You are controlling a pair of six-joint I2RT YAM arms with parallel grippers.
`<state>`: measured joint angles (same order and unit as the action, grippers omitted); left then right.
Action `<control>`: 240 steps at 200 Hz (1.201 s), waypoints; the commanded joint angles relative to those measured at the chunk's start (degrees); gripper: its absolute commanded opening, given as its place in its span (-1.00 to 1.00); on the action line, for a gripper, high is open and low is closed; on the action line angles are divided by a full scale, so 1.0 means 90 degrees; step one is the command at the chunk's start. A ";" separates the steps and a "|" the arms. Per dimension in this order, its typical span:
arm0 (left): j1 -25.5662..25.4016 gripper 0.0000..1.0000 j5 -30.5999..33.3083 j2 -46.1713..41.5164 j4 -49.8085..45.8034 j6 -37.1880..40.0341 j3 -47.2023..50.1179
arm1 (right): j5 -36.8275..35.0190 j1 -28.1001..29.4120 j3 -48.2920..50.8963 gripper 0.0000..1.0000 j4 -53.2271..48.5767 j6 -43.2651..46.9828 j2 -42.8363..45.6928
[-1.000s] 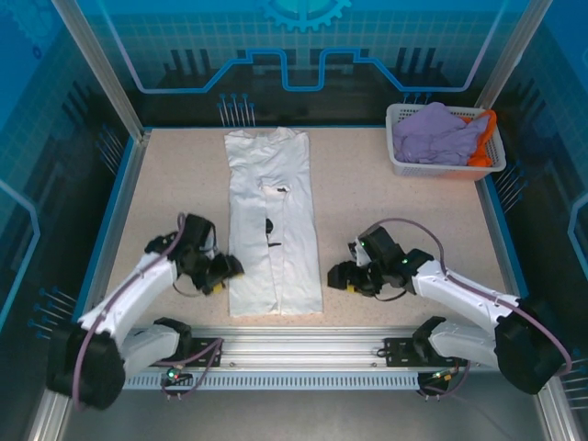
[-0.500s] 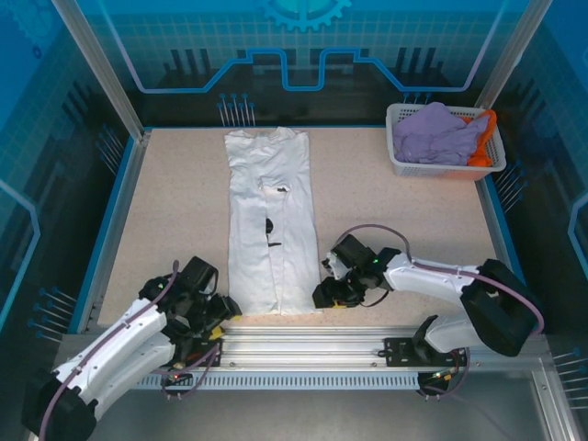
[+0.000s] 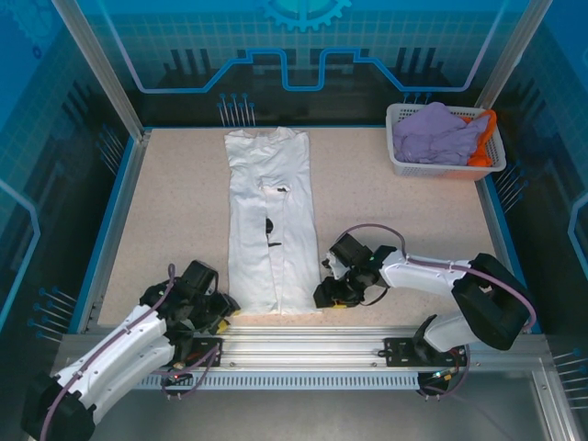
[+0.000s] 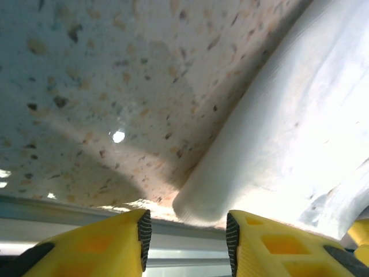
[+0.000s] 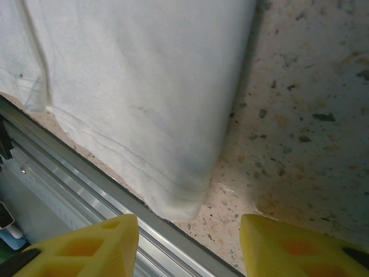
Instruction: Fold and stack the t-shirts
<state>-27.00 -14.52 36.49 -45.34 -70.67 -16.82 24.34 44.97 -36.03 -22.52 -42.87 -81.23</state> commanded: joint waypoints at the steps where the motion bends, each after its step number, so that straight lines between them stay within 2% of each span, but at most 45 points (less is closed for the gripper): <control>1: 0.0046 -0.22 0.0374 -0.0032 0.0238 -0.0165 0.0041 | 0.0155 -0.0039 0.0097 -0.01 0.0086 -0.0186 -0.0189; 46: 0.0301 -0.35 0.0278 0.0362 0.0672 0.0040 0.0088 | 0.0334 0.0032 -0.0004 -0.15 0.0266 -0.0207 -0.0567; 67: 0.0306 -0.49 0.0205 0.0574 0.0797 0.0134 0.0042 | 0.0401 0.0072 -0.0107 -0.20 0.0286 -0.0174 -0.0723; 123: 0.0349 -0.69 0.0226 0.0607 0.0558 0.0256 -0.0050 | 0.0565 0.0101 -0.0234 -0.43 0.0408 -0.0168 -0.0974; 157: 0.0356 -0.85 0.0309 0.0839 0.0329 0.0441 -0.0238 | 0.0635 0.0110 -0.0282 -0.62 0.0481 -0.0148 -0.1052; 182: 0.0349 -1.00 0.0378 0.1015 0.0036 0.0734 -0.0453 | 0.0653 0.0081 -0.0265 -0.85 0.0478 -0.0156 -0.1052; 202: 0.0335 -1.00 0.0357 0.1222 -0.0295 0.1071 -0.0646 | 0.0677 0.0025 -0.0186 -1.00 0.0451 -0.0173 -0.1012; 240: 0.0183 -1.00 0.0082 0.1503 -0.0524 0.1521 -0.0783 | 0.0745 0.0012 0.0144 -1.00 0.0250 -0.0179 -0.0617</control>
<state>-24.47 -12.21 48.80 -45.47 -61.30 -22.44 29.52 45.04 -37.34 -18.61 -44.73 -89.45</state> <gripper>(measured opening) 0.056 0.047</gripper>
